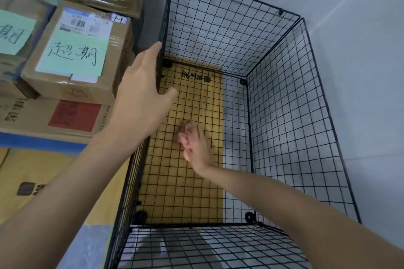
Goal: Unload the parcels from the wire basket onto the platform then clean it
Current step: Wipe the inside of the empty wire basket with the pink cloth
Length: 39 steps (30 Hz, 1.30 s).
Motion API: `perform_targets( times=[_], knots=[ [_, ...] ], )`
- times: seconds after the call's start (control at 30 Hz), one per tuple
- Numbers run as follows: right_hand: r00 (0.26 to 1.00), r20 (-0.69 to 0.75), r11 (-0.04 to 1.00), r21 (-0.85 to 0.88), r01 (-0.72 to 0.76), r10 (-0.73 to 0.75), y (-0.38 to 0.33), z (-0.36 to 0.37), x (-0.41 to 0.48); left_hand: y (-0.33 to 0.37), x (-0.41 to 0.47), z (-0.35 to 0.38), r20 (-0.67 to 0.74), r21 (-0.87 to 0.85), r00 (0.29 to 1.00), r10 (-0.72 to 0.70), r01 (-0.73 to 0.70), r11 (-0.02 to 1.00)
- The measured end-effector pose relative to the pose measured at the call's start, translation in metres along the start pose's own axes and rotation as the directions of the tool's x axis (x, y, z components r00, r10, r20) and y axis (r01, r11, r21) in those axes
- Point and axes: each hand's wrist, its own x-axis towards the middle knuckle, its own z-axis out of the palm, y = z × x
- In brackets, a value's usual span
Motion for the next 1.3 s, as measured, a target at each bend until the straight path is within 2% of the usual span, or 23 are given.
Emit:
perform_targets(
  times=[0.13,0.2,0.4,0.43,0.53,0.57,0.67,0.77,0.87,0.97,1.03,1.1,1.2,1.23,1.3],
  knots=[
    [0.955,-0.058,0.948,-0.122,-0.295,0.290,0.068,-0.042,-0.012,0.001,0.002,0.001,-0.002,-0.018,1.000,-0.003,0.003,1.000],
    [0.912,-0.133,0.908,-0.112,-0.404,0.389,0.089,-0.058,-0.019,-0.001,0.002,0.002,-0.006,-0.017,1.000,0.000,0.000,1.000],
    [0.807,-0.214,0.834,0.086,-0.545,0.550,0.096,-0.057,-0.028,-0.004,0.004,0.004,-0.021,-0.027,1.000,-0.007,0.007,1.000],
    [0.817,-0.198,0.841,0.112,-0.530,0.541,0.090,-0.052,-0.028,-0.004,0.004,0.004,-0.022,-0.027,1.000,-0.006,0.005,1.000],
    [0.942,-0.149,0.954,0.066,-0.293,0.300,0.064,-0.034,-0.023,-0.004,0.005,0.005,-0.026,-0.025,1.000,-0.013,0.013,1.000],
    [0.964,-0.137,0.973,0.058,-0.223,0.229,0.051,-0.028,-0.020,-0.004,0.005,0.005,-0.027,-0.023,1.000,-0.014,0.013,1.000],
    [0.988,-0.111,0.987,0.128,-0.097,0.111,0.011,-0.011,-0.009,-0.003,0.005,0.005,-0.034,-0.011,0.999,-0.007,0.007,1.000],
    [0.991,0.037,0.978,0.168,0.122,-0.130,-0.026,0.005,-0.010,-0.002,0.003,0.004,-0.040,-0.013,0.999,-0.003,0.002,1.000],
    [0.925,0.227,0.945,0.191,0.265,-0.305,-0.052,0.021,-0.031,-0.002,0.003,0.003,-0.045,0.001,0.999,0.005,-0.005,1.000],
    [0.900,0.279,0.936,0.208,0.285,-0.336,-0.056,0.022,-0.044,-0.002,0.003,0.002,-0.044,0.012,0.999,0.001,0.000,1.000],
    [0.861,0.366,0.933,0.206,0.295,-0.353,-0.054,0.014,-0.048,-0.002,0.004,0.002,-0.048,0.015,0.999,0.001,0.000,1.000],
    [0.774,0.516,0.930,0.221,0.293,-0.367,-0.053,0.009,-0.063,-0.002,0.004,0.003,-0.048,0.018,0.999,0.001,0.000,1.000],
    [0.568,0.688,0.891,0.306,0.337,-0.451,-0.051,0.006,-0.092,-0.003,0.003,0.002,-0.046,0.011,0.999,-0.004,0.004,1.000],
    [0.531,0.698,0.874,0.334,0.352,-0.480,-0.047,0.007,-0.098,-0.003,0.003,0.002,-0.045,0.011,0.999,-0.003,0.003,1.000],
    [0.510,0.694,0.855,0.338,0.393,-0.508,-0.041,0.006,-0.098,-0.003,0.002,0.002,-0.049,0.016,0.999,0.003,-0.002,1.000]
  ],
)
